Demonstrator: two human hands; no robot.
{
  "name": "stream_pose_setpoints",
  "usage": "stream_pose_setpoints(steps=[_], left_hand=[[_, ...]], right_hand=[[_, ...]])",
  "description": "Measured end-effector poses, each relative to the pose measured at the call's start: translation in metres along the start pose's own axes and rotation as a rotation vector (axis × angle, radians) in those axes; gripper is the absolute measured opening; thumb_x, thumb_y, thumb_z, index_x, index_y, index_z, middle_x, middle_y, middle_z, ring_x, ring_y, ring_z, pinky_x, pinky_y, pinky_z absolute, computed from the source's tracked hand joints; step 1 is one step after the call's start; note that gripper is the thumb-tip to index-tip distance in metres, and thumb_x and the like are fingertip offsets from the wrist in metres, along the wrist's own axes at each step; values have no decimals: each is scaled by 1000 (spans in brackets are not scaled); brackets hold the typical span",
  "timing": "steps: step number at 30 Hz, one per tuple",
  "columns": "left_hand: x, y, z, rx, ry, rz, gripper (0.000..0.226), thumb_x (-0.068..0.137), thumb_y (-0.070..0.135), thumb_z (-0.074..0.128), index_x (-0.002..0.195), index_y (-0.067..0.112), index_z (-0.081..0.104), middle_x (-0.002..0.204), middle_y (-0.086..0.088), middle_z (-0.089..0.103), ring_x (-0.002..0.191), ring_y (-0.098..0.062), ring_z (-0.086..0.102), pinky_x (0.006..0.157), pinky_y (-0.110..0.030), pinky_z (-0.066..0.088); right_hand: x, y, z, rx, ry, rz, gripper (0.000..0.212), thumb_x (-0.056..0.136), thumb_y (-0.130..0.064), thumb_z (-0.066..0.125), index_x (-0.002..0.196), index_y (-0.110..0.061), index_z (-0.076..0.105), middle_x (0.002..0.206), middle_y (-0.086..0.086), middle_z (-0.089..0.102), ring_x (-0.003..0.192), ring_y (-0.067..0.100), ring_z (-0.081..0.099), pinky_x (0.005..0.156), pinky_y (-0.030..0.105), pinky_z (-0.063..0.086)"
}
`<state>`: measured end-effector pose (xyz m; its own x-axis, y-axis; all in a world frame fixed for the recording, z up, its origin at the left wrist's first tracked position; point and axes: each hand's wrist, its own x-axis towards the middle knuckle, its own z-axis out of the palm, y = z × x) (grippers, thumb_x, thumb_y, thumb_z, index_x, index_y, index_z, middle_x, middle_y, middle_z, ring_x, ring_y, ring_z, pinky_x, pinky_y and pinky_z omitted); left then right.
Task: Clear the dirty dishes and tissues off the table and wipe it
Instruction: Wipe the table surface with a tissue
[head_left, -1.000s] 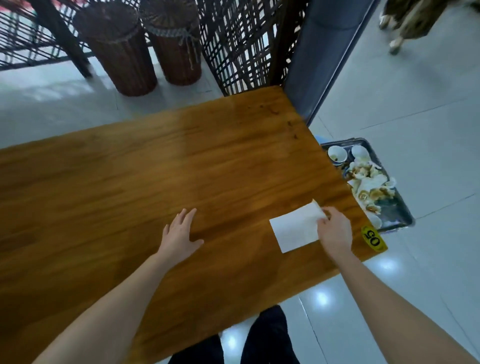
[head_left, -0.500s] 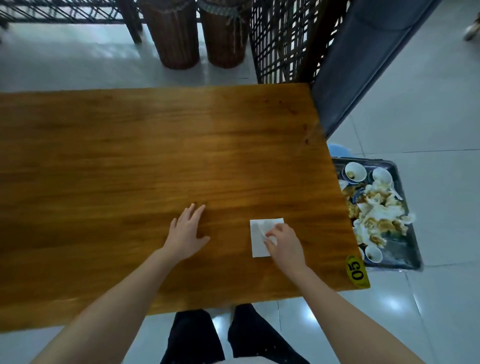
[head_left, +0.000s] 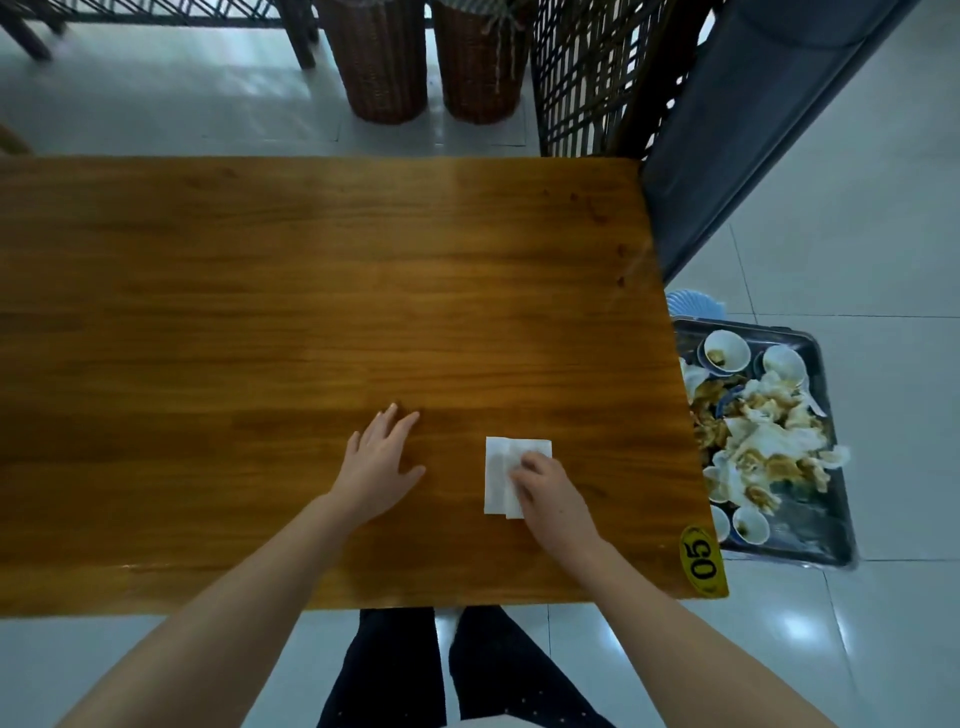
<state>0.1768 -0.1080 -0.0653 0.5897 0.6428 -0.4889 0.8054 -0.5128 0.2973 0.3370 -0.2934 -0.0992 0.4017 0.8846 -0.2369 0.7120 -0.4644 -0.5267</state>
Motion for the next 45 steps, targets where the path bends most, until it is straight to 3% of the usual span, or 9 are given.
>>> stream_pose_setpoints(steps=[3, 10, 15, 21, 26, 30, 35, 40, 45], left_hand=[[1, 3, 4, -3, 6, 13, 76, 93, 37, 60, 153, 31, 14, 163, -1, 4, 149, -21, 1, 119, -45, 5], [15, 9, 9, 41, -24, 40, 76, 92, 39, 60, 153, 32, 14, 163, -1, 3, 150, -22, 1, 119, -45, 5], [28, 13, 6, 54, -44, 74, 74, 93, 40, 59, 153, 31, 15, 163, -1, 4, 150, -23, 1, 119, -46, 7], [34, 20, -2, 71, -53, 97, 71, 94, 38, 57, 152, 31, 17, 163, -2, 2, 150, -23, 0, 119, -46, 6], [41, 19, -10, 90, -69, 124, 68, 96, 37, 55, 153, 30, 18, 163, -2, 1, 150, -24, -1, 119, -46, 5], [46, 15, -12, 97, -55, 126, 68, 95, 37, 56, 152, 31, 20, 163, -3, 2, 150, -24, -1, 119, -46, 4], [57, 4, -13, 93, -65, 122, 68, 94, 39, 57, 152, 31, 22, 163, -4, 3, 149, -24, 1, 118, -47, 5], [67, -4, -14, 95, -75, 127, 68, 94, 42, 56, 151, 32, 22, 163, -3, 3, 149, -24, 2, 118, -48, 5], [77, -3, -19, 94, -76, 155, 72, 94, 41, 57, 152, 32, 17, 163, -3, 1, 149, -24, -1, 118, -47, 3]], right_hand=[[-1, 2, -2, -12, -16, -15, 20, 96, -7, 49, 109, -12, 64, 114, -2, 54, 98, 11, 50, 75, 25, 51], [0, 14, -7, 8, -64, 8, 17, 92, -6, 58, 106, -9, 67, 114, 3, 62, 98, 14, 58, 76, 16, 45], [-3, 64, -54, -87, 196, 297, 11, 88, -7, 61, 93, -12, 69, 91, 3, 65, 78, 14, 54, 60, 21, 37], [-6, 75, -57, -65, 252, 427, 14, 93, -4, 53, 99, -5, 65, 94, 8, 56, 85, 22, 54, 64, 25, 38], [-9, 7, -7, 94, 114, 230, 22, 96, -11, 51, 116, -5, 59, 120, 6, 52, 96, 17, 58, 79, 25, 51], [-9, -22, 19, 180, 17, 170, 37, 100, -11, 42, 137, -9, 42, 140, 3, 40, 111, 15, 51, 87, 22, 47], [10, -2, -3, 87, 49, 63, 37, 93, -1, 50, 127, -14, 55, 126, 3, 57, 109, 15, 56, 89, 25, 49], [38, 52, -57, 13, 305, 444, 21, 94, -5, 47, 100, -9, 68, 94, 4, 57, 88, 22, 56, 70, 31, 47], [45, 40, -51, 32, 373, 575, 21, 95, -1, 45, 104, -1, 64, 97, 8, 54, 86, 22, 53, 70, 30, 45]])
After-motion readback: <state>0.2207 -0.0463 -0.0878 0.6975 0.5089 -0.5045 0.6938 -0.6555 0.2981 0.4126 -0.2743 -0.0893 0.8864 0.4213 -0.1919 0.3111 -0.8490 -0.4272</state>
